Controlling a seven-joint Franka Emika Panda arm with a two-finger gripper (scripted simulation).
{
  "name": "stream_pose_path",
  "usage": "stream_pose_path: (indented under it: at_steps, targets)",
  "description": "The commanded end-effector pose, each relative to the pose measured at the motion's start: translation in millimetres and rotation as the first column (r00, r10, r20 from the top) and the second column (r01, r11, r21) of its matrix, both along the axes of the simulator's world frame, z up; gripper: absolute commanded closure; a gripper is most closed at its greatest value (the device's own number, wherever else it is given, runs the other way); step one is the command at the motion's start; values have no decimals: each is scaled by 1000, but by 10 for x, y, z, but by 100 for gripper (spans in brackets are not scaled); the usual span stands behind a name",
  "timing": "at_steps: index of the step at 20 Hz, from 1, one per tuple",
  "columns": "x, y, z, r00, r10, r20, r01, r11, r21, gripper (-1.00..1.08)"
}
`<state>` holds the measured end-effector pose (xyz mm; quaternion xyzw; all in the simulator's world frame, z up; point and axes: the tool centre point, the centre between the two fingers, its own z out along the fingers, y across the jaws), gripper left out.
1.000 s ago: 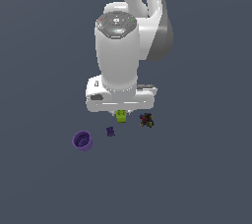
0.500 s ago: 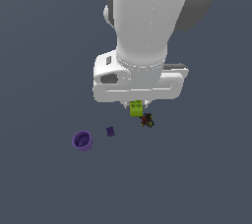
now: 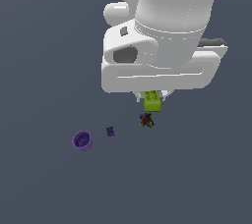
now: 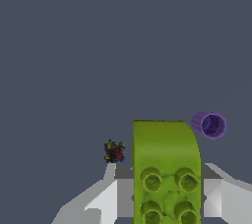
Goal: Pick up a designated object from a clutter of objects.
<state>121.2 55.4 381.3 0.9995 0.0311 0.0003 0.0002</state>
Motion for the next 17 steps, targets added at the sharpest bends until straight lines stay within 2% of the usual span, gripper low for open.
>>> stream_pose_path:
  at_steps: [1, 17]
  targets:
    - [42, 48, 105, 1000, 0, -1, 0, 1000, 0, 108]
    - [149, 153, 330, 1000, 0, -1, 0, 1000, 0, 108]
